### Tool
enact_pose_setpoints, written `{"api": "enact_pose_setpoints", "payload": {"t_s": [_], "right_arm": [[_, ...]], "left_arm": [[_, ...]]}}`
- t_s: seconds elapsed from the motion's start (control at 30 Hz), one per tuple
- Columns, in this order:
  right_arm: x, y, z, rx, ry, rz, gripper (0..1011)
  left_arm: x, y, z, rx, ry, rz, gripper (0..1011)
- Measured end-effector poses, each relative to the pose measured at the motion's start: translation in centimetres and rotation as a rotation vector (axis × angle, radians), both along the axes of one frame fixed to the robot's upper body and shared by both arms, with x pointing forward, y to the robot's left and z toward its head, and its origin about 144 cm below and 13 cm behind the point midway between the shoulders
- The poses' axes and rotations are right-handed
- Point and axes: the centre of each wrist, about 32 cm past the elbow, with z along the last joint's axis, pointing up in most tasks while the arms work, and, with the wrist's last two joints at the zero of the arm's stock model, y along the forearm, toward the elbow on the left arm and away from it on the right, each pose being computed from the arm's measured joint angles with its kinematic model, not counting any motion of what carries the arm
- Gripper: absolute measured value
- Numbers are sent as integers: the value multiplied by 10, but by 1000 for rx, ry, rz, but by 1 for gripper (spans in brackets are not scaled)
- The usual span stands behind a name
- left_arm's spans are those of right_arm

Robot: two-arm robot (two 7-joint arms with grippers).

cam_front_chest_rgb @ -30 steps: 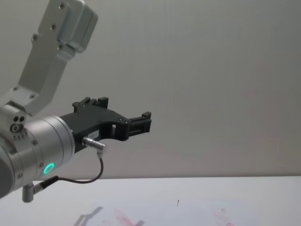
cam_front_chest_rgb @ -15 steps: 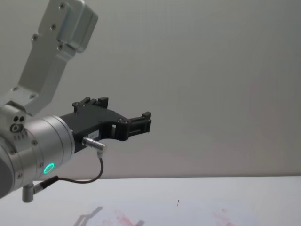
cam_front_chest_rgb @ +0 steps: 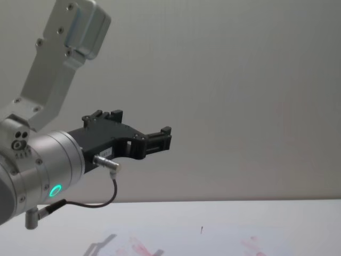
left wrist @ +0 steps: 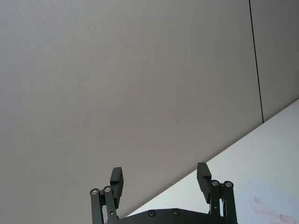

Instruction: Use the one hand to pick up the stamp and affix it onto the A4 paper.

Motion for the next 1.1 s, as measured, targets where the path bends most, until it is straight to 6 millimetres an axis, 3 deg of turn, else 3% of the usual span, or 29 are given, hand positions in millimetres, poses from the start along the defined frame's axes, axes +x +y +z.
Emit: {"api": "enact_pose_setpoints", "payload": {"t_s": [0.3,1.1], "right_arm": [[1,0,-1,-1,2,2,228],[11,9,11,42,-99,134,218]], "left_arm": [[0,0,0,0,0,0,1001],[0,0,0,0,0,0,1001]]}}
